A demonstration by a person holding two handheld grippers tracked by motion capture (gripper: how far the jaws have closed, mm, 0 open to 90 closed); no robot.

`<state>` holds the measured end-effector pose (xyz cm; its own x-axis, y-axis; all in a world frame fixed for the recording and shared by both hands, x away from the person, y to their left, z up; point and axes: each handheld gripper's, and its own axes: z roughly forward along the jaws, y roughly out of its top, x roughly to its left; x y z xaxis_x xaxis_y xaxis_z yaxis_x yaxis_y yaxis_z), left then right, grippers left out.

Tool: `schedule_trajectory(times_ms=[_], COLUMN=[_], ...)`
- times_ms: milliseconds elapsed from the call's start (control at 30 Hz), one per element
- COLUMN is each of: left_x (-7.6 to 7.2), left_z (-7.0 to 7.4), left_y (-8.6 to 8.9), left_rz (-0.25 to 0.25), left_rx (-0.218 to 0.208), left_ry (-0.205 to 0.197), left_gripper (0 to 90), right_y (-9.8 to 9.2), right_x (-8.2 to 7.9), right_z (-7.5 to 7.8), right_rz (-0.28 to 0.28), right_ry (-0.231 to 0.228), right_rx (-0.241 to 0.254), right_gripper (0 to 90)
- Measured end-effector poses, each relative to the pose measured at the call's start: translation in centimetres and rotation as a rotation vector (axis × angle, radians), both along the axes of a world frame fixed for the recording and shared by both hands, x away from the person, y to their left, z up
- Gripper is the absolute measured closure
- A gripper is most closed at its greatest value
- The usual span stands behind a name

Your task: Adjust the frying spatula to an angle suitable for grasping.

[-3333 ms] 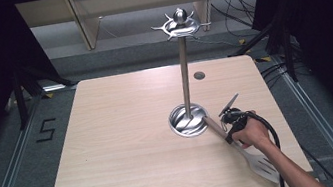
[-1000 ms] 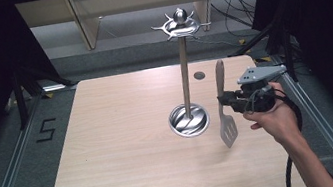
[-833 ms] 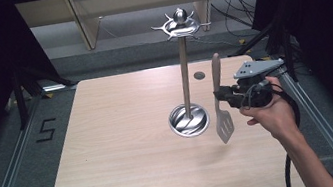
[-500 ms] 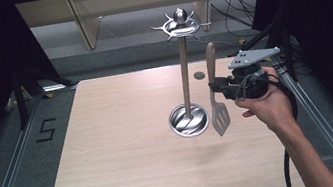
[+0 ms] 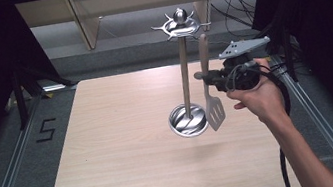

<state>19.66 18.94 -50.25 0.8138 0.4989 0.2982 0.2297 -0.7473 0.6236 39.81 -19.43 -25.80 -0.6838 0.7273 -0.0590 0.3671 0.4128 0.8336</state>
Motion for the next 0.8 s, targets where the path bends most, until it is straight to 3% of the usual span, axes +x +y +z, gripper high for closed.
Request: schedule_trajectory(times_ms=[233,333,433,567,600,800], left_x=[0.0,0.0,0.1,0.0,0.0,0.0], left_z=[0.0,-0.1,-0.1,-0.1,0.0,0.0], left_y=[0.0,0.0,0.0,0.0,0.0,0.0], left_rz=[-0.001,-0.002,-0.005,-0.006,-0.002,-0.003], left_rx=[0.000,-0.009,-0.008,-0.012,-0.009,-0.005], left_ry=[0.000,0.005,0.006,0.010,0.004,-0.003], left_gripper=[17.6,17.6,17.6,17.6,17.6,17.6], right_y=[0.3,0.6,0.6,1.0,1.1,1.5], right_x=[0.5,0.4,0.8,1.1,1.3,1.7], right_z=[0.2,0.3,0.2,0.2,0.1,0.1], right_rz=[-0.004,-0.013,-0.015,-0.024,-0.011,-0.027], right_ry=[0.005,0.030,0.013,0.038,0.020,0.020], right_rx=[-0.011,-0.016,-0.040,-0.036,-0.048,-0.060], right_gripper=[76.6,76.6,76.6,76.5,76.5,76.5])
